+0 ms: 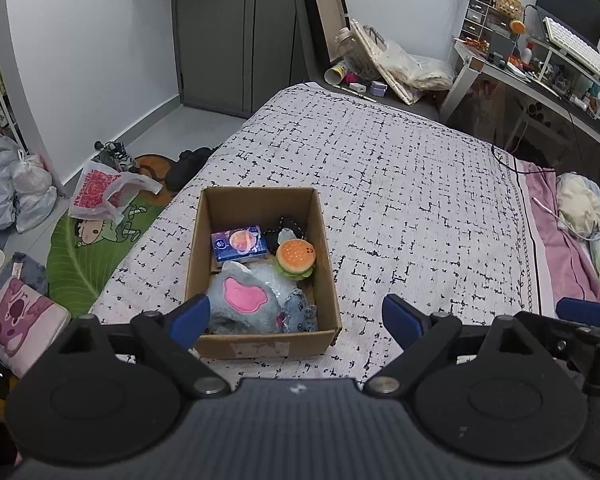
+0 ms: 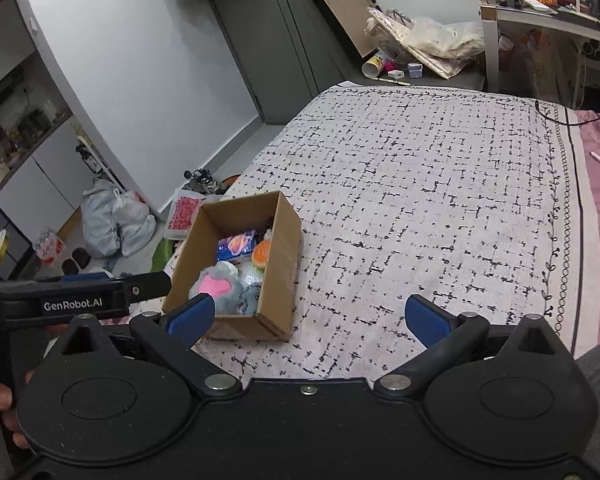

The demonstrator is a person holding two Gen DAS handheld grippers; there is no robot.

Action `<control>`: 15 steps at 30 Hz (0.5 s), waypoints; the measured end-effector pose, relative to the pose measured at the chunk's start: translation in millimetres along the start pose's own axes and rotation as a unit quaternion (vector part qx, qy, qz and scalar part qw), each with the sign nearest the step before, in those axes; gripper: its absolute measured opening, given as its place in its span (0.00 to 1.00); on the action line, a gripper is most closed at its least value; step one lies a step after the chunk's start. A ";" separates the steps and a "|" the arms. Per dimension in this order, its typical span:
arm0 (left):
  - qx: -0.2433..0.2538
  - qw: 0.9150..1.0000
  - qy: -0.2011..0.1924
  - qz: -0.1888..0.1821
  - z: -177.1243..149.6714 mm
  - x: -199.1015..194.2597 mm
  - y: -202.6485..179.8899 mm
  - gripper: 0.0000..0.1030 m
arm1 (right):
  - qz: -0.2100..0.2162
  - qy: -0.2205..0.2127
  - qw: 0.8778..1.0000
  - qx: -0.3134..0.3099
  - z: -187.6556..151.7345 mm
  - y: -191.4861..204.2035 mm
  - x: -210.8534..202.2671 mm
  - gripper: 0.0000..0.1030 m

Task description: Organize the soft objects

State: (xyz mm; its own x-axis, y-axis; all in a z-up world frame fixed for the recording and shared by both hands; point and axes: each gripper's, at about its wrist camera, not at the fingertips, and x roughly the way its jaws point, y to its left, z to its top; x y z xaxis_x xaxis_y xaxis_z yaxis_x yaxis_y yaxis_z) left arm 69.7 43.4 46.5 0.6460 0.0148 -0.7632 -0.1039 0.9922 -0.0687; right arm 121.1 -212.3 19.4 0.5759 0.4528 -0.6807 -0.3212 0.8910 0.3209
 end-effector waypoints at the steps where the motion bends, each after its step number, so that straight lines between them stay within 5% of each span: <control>1: 0.002 1.000 0.001 0.000 -0.9 0.0 -0.1 0.89 | -0.001 0.000 1.000 0.001 -0.6 0.1 -1.2 1.00; 15: 0.008 1.000 -0.002 -0.002 -9.4 -6.1 -1.2 0.89 | -0.005 -0.010 1.000 0.002 -3.7 -0.3 -9.2 1.00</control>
State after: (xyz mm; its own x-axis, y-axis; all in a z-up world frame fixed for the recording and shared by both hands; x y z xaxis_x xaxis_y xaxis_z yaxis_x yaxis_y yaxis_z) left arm 58.7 41.0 45.2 0.6499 0.0113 -0.7600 -0.0896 0.9941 -0.0618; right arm 113.1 -216.8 23.1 0.5935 0.4438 -0.6714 -0.3126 0.8958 0.3158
